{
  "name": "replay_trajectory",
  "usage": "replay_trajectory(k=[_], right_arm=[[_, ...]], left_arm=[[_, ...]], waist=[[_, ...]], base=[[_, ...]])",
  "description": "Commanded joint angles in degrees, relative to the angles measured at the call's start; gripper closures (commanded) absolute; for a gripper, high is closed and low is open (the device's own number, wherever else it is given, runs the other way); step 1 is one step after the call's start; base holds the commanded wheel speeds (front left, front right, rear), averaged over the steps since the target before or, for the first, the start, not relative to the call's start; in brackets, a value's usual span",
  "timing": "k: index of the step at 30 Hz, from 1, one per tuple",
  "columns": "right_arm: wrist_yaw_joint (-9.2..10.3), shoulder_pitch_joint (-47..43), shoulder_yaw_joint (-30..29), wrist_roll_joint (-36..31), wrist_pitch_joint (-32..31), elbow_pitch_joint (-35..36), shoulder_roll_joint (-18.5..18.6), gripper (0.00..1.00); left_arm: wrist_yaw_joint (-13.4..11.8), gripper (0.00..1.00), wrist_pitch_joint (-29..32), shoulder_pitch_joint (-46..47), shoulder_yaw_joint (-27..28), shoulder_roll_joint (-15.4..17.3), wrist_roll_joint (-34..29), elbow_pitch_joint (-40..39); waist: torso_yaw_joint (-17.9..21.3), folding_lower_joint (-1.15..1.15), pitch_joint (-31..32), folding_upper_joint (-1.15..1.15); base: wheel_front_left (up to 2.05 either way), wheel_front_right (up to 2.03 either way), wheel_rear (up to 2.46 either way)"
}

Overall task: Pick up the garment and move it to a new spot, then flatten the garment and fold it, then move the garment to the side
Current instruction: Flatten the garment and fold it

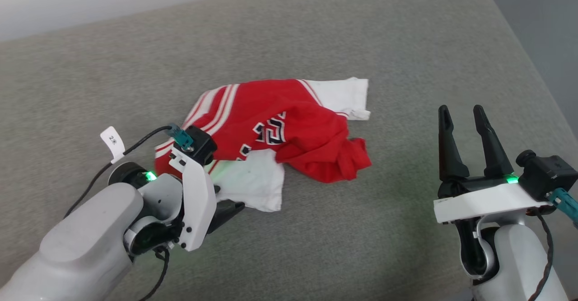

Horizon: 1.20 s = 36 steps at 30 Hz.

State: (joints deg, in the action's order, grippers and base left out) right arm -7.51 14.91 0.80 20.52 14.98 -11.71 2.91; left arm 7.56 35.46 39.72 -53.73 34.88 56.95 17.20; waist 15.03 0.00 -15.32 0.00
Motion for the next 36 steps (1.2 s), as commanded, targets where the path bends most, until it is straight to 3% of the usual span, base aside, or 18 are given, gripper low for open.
replay_trajectory(k=[1,5,6,7,8,14,20,21,28,36], right_arm=[[0.02,0.68,0.14,0.39,0.29,0.22,0.03,0.0],[0.02,0.68,0.17,0.65,0.29,0.52,0.03,0.0],[0.02,0.68,0.21,0.73,0.29,0.58,0.02,0.0],[0.02,0.7,0.16,0.77,0.29,0.59,0.02,0.0],[0.02,0.76,0.1,0.78,0.29,0.59,0.03,0.0],[0.03,0.62,-0.29,0.24,0.29,0.67,0.04,0.0],[0.02,-0.46,-0.49,-0.22,0.29,0.47,0.02,0.0],[0.02,-0.46,-0.49,-0.22,0.29,0.47,0.02,0.0],[0.02,0.12,-0.03,-0.38,0.29,0.26,0.06,0.0],[0.03,0.76,0.28,-0.65,0.29,0.28,0.05,0.0]], left_arm=[[-0.17,0.0,-0.52,0.06,-1.77,0.01,0.6,1.78],[-0.24,0.0,-2.18,1.3,-7.06,1.31,-1.75,4.44],[-0.24,0.63,-2.4,1.41,-8.31,1.6,-1.43,5.03],[-0.24,0.9,-2.69,1.6,-9.55,1.85,-1.06,5.4],[-0.24,1.0,-3.21,1.79,-10.56,2.0,-0.66,5.7],[-0.17,1.0,-6.07,4.54,-14.74,3.63,2.83,5.6],[-0.23,1.0,-7.63,9.41,-15.54,11.59,5.36,4.38],[-0.23,1.0,-7.63,9.41,-15.54,11.59,5.36,4.38],[-0.16,1.0,-10.19,15.72,-16.9,20.31,1.41,8.18],[-0.17,1.0,-11.64,19.48,-18.44,23.49,0.45,15.12]], waist=[[1.57,0.0,-1.05,0.0],[2.24,0.0,-1.41,0.0],[2.32,0.0,-1.43,0.0],[2.36,0.0,-1.42,0.0],[2.31,0.0,-1.42,0.0],[0.76,0.0,-0.54,0.0],[-1.79,0.0,0.53,0.0],[-1.79,0.0,0.53,0.0],[-3.51,0.0,0.18,0.0],[-2.95,0.0,-0.88,0.0]], base=[[0.0,0.0,0.0],[0.0,0.0,0.0],[0.0,0.0,0.0],[0.0,0.0,0.0],[0.0,0.0,0.0],[0.0,0.0,0.0],[0.0,0.0,0.0],[0.0,0.0,0.0],[0.0,0.0,0.0],[0.0,0.0,0.0]])
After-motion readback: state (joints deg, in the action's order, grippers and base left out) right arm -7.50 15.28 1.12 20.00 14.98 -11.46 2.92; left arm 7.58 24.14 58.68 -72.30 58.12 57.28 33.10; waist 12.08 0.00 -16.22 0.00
